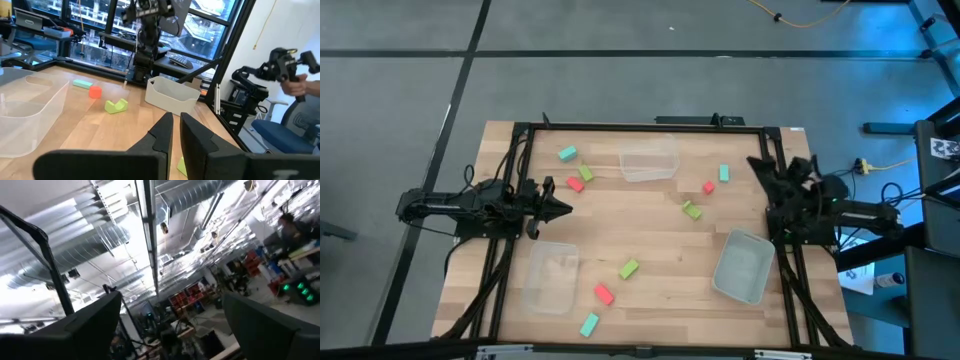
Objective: Sort & place blocks by color
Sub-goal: Put the top right green block into the bottom left transparent bin
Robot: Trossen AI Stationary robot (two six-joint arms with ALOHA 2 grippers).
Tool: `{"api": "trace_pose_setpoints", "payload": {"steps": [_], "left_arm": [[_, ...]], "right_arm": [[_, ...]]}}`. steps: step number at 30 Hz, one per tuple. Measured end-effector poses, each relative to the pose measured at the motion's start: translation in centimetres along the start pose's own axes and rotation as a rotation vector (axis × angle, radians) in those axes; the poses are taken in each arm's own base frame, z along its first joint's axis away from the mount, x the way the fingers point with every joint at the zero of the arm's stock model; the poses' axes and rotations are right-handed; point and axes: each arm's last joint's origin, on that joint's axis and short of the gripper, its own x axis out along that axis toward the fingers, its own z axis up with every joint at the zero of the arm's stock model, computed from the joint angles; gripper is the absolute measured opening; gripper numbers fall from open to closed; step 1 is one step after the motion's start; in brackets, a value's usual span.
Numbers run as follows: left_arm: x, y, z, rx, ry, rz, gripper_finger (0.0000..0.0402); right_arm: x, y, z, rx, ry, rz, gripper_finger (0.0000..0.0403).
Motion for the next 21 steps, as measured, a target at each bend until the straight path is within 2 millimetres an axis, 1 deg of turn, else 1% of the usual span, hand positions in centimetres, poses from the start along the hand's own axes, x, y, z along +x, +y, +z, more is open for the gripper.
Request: {"api": "trace_pose_setpoints", "payload": {"steps": [4, 7, 10, 14, 17, 21], "left_arm": [[0.0, 0.0, 0.0, 0.0, 0.0, 0.0, 0.0028], [0.0, 0.0, 0.0, 0.0, 0.0, 0.0, 0.0028], [0.0, 0.0, 0.0, 0.0, 0.0, 0.0, 0.0028], [0.0, 0.0, 0.0, 0.0, 0.0, 0.0, 0.0028], [0.0, 0.0, 0.0, 0.0, 0.0, 0.0, 0.0027], [0.0, 0.0, 0.0, 0.0, 0.0, 0.0, 0.0027]], "right_arm": [[2.5, 1.8, 2.7, -0.068, 0.068, -0.048, 0.0351], [4.6, 2.5, 3.7, -0.109, 0.193, -0.133, 0.0351], [6.6, 2.7, 4.0, -0.15, 0.303, -0.211, 0.0351], [8.8, 3.1, 4.4, -0.182, 0.339, -0.229, 0.0351], [9.8, 3.4, 4.5, -0.19, 0.362, -0.198, 0.0351], [10.4, 3.4, 4.1, -0.25, 0.402, -0.136, 0.0351]]}}
